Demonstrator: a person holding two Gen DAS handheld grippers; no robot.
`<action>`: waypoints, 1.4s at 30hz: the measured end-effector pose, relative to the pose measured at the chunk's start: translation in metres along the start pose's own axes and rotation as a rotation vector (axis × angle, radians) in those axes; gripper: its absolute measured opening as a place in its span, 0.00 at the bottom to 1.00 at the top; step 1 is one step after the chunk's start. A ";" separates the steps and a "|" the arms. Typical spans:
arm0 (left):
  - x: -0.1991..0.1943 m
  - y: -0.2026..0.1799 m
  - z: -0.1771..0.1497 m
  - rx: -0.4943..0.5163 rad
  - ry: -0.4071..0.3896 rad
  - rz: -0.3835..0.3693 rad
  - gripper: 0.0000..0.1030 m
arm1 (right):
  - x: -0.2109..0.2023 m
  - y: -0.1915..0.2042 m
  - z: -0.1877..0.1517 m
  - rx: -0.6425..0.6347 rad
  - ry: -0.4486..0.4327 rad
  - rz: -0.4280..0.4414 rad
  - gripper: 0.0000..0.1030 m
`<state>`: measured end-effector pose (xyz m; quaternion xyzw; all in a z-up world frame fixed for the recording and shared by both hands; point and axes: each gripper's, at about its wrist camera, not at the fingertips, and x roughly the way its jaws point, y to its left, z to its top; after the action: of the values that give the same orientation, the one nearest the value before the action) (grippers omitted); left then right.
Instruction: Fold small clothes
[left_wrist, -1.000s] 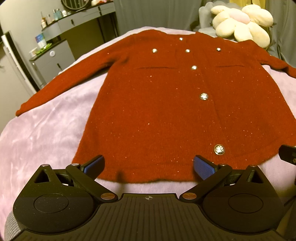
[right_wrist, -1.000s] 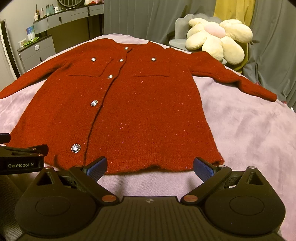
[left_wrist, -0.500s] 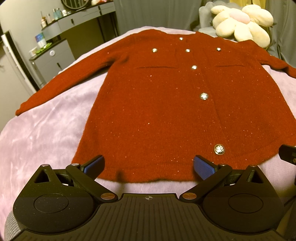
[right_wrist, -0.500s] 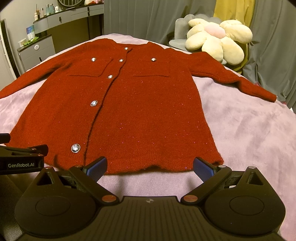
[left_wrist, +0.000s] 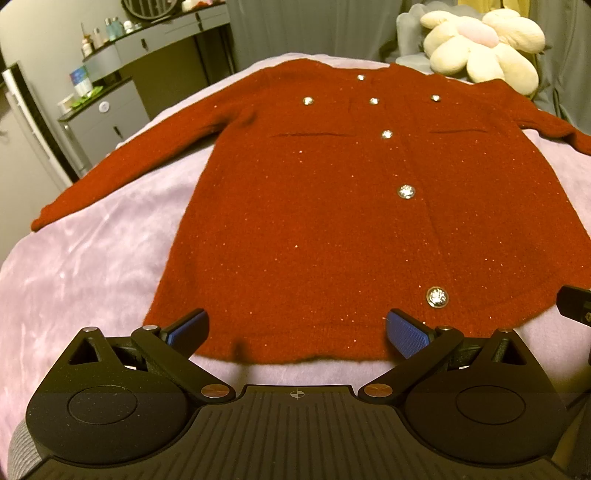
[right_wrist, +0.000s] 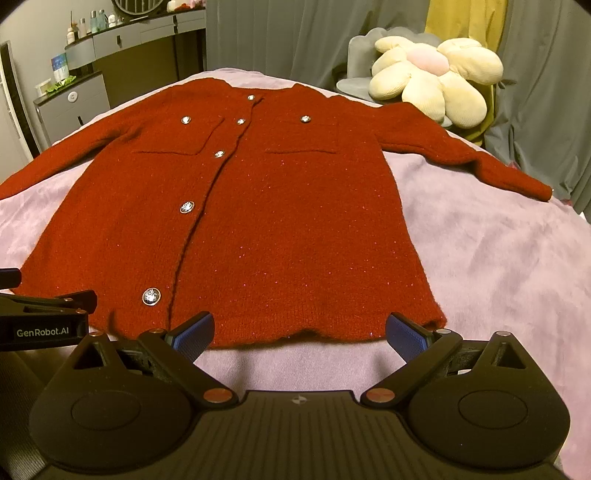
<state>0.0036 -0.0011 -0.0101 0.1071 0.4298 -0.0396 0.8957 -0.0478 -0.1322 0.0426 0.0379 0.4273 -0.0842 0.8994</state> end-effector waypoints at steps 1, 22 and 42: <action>0.000 0.000 0.000 0.000 0.000 0.000 1.00 | 0.000 0.000 0.000 0.001 0.000 0.000 0.96; -0.001 0.003 0.003 -0.016 0.024 -0.027 1.00 | -0.009 -0.019 0.005 0.077 -0.060 0.172 0.96; 0.083 -0.012 0.139 -0.152 -0.087 -0.153 1.00 | 0.092 -0.251 0.035 0.963 -0.325 0.280 0.57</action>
<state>0.1593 -0.0427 0.0078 0.0040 0.3991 -0.0796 0.9134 -0.0106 -0.3946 -0.0056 0.4901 0.1860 -0.1547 0.8374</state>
